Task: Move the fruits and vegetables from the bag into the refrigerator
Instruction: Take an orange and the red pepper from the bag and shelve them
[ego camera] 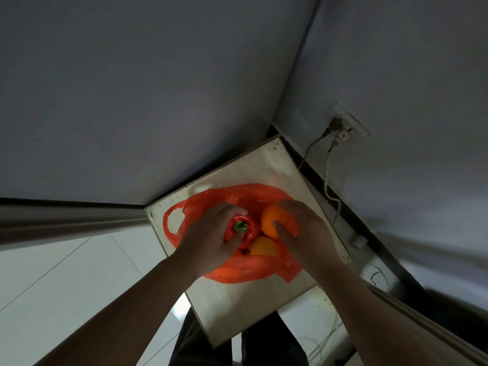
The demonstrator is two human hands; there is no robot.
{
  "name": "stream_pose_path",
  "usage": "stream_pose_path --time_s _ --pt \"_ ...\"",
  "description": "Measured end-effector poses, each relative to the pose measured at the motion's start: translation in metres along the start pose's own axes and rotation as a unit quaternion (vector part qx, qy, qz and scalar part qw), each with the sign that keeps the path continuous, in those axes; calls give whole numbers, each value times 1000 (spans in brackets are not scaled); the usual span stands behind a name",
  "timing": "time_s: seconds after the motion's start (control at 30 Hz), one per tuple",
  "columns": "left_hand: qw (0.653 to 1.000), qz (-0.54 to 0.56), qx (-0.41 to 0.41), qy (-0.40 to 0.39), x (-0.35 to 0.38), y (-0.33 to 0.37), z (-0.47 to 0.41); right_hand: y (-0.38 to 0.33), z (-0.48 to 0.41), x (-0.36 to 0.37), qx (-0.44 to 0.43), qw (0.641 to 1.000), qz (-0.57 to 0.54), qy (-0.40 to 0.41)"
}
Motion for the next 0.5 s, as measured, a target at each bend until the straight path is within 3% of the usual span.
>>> stream_pose_path --time_s 0.13,0.3,0.5 --pt "999 -25 13 -20 4 8 -2 9 -5 20 6 998 31 -53" --pt "997 -35 -10 -75 26 -2 -11 33 0 25 62 997 6 -54" --pt "990 -65 -23 -121 43 -10 -23 38 0 29 67 996 -1 -55"
Point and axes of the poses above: each hand's wrist, its own z-axis away from the middle knuckle, its own x-axis out of the palm, y = z × x, the point moved 7 cm from there along -z, towards the middle knuckle, and after that the axes turned 8 degrees about -y, right-handed, at the moved point
